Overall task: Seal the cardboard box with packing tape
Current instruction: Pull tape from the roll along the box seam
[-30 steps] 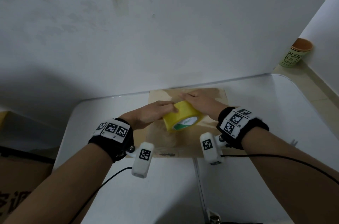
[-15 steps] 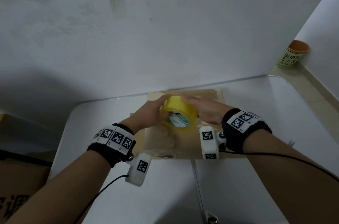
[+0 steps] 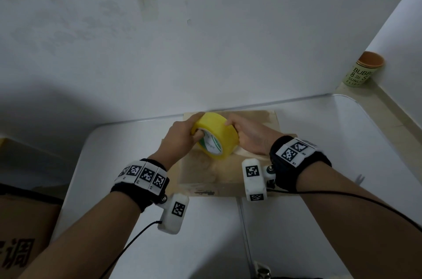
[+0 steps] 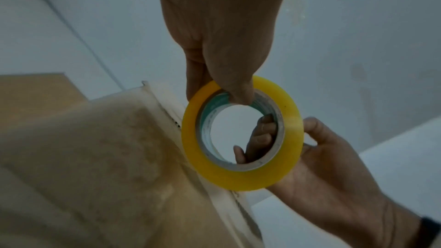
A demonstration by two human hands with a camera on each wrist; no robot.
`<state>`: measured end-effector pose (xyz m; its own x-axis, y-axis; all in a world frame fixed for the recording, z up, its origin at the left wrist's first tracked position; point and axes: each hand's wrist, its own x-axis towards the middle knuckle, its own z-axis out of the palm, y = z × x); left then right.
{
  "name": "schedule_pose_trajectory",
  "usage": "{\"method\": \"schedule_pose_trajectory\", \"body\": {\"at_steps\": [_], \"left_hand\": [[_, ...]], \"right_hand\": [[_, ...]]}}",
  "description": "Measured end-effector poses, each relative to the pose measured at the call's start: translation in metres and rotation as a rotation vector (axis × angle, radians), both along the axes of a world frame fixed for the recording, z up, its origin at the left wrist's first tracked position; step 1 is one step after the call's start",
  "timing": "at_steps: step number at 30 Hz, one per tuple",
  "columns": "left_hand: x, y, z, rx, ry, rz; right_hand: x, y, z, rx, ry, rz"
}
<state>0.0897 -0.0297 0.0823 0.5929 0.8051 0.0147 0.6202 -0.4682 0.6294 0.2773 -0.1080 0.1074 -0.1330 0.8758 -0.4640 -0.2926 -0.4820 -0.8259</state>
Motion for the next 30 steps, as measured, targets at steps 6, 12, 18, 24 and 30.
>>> {"method": "schedule_pose_trajectory", "body": {"at_steps": [6,12,18,24,30], "left_hand": [[0.003,0.004,0.004,0.035,0.036,0.023],[0.003,0.004,-0.001,0.011,0.019,0.02],[0.003,0.0,-0.006,0.032,-0.008,0.047],[0.003,0.0,-0.013,0.06,-0.007,0.062],[0.003,-0.002,-0.017,0.044,0.002,0.078]], "right_hand": [[0.0,0.002,0.0,0.033,-0.035,-0.041],[-0.003,0.003,0.003,0.017,-0.055,-0.04],[-0.005,0.005,0.01,0.026,-0.112,-0.04],[-0.006,0.007,-0.001,0.022,-0.135,-0.087],[-0.006,0.013,-0.009,0.006,-0.108,-0.175]]}}
